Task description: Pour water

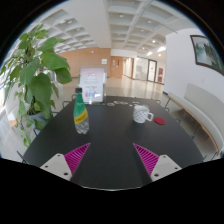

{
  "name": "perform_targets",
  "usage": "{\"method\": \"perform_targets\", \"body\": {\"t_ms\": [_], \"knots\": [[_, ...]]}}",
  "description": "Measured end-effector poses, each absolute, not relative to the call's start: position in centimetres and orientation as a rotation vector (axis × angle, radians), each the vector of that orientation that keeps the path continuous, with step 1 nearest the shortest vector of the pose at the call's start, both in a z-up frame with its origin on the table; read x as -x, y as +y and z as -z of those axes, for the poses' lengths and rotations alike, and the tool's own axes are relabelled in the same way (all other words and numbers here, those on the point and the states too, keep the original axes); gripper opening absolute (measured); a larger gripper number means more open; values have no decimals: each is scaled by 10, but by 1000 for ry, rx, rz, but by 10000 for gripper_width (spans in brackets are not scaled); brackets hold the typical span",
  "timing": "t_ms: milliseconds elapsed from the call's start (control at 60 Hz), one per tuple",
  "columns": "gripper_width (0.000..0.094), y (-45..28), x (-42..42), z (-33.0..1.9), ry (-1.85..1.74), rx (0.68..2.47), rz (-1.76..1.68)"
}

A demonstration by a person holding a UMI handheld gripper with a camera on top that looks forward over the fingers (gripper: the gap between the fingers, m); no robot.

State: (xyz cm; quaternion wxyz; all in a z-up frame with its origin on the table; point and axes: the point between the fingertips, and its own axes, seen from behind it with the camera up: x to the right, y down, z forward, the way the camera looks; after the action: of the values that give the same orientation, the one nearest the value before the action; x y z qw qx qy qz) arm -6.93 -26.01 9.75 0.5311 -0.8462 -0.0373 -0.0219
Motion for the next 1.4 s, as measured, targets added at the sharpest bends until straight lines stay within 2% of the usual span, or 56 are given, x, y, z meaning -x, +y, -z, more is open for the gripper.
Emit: {"method": "perform_targets", "body": {"t_ms": [250,583,633,683,700,867,917,1050,1117,1200,1400], "knots": [[856,-153,180,-92,-122,1941,-40],[846,-51,211,-60,-144,1906,28],[785,-45,213,-58,-146,1895,37],[612,-37,215,-59,-139,1882,29],[579,-36,216,-59,-135,1878,24],[495,-35,219,-61,-143,1852,-7],[422,-36,218,-62,-144,1848,-8],[406,-38,217,-67,-131,1850,-49],[406,-41,217,-79,-118,1833,-113],[406,-39,218,-113,-86,1784,-232],[407,-25,202,-236,121,1566,-796]]}}
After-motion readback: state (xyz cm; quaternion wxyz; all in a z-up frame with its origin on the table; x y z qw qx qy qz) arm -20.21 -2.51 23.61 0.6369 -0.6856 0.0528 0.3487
